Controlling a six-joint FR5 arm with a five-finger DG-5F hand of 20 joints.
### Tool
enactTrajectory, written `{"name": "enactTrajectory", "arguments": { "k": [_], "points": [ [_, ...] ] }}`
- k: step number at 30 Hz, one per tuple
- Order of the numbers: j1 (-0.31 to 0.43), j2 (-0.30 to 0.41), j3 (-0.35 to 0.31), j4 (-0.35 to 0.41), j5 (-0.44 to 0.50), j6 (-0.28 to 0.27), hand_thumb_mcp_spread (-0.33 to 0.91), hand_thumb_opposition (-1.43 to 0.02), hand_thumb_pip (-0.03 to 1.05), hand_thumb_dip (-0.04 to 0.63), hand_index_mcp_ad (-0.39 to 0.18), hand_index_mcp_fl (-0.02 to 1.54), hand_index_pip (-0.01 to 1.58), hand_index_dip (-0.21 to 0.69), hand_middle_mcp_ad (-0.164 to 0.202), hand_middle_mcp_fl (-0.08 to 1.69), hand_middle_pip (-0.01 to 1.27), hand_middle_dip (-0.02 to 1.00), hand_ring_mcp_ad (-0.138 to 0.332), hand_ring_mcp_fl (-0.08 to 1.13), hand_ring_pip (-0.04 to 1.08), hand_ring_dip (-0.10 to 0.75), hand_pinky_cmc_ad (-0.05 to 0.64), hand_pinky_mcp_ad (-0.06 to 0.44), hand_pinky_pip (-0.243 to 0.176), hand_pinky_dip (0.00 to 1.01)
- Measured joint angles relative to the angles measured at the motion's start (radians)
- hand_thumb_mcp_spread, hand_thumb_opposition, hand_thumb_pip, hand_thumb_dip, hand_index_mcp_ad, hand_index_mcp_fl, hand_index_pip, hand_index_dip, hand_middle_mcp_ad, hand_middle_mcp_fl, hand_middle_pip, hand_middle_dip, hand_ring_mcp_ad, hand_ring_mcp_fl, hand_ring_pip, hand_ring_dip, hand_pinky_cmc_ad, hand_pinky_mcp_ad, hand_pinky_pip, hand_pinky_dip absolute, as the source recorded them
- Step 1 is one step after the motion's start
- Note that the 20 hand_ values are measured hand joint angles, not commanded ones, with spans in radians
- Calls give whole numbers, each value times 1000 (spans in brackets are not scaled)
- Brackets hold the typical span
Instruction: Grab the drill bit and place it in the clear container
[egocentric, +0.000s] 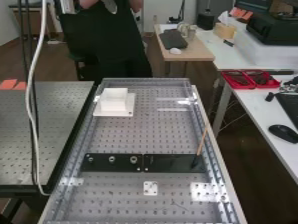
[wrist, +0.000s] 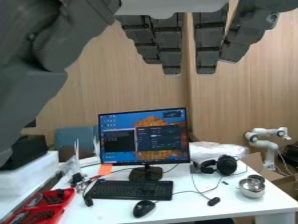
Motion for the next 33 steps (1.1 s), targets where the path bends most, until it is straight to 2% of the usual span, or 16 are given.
{"name": "enactTrajectory", "arguments": {
  "k": [11,13,17,20,22,26,28,32,33],
  "points": [
    [6,-2,-20,22,48,-27,110,-771,113,0,168,110,119,-49,182,120,187,19,265,164,101,5,243,234,-141,257],
    [5,-5,-34,40,87,-38,120,-771,124,0,168,110,119,-49,182,108,187,19,265,164,105,5,243,234,-141,257],
    [-1,-15,-68,88,74,-43,133,-775,140,0,168,110,119,-31,182,99,183,19,267,148,105,5,248,234,-141,257],
    [-12,-32,-93,125,56,-15,168,-756,159,0,168,99,113,-12,182,75,183,17,264,126,101,5,262,234,-141,260],
    [-23,-52,-115,151,49,33,187,-759,169,5,168,101,115,16,182,65,182,21,265,113,101,5,262,234,-141,258],
    [-31,-84,-146,178,54,79,230,-724,169,5,168,98,113,75,182,65,180,19,265,82,101,5,260,234,-141,278],
    [-38,-114,-168,196,57,114,227,-728,234,7,171,89,117,101,185,73,176,23,265,61,96,5,264,230,-145,278],
    [-43,-157,-193,215,55,138,246,-730,237,7,150,89,115,136,171,75,176,24,265,65,96,5,278,234,-141,307],
    [-44,-165,-199,220,69,141,246,-730,237,7,152,89,115,136,180,75,175,21,264,65,96,5,283,234,-141,307]
  ]
}}
